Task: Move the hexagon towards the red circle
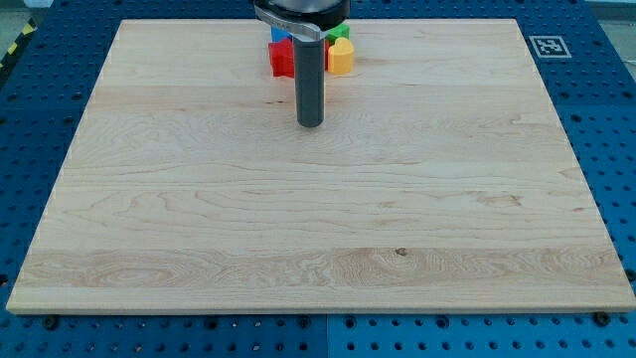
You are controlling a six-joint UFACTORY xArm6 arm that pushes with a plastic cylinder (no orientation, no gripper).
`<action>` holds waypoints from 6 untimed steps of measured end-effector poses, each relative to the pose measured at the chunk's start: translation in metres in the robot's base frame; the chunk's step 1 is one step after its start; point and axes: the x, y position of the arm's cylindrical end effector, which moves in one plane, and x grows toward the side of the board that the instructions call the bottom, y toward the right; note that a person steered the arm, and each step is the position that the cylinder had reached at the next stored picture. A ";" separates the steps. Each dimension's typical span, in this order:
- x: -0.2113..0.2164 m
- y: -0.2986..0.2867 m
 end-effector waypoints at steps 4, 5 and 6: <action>-0.047 0.000; -0.063 0.000; -0.021 0.025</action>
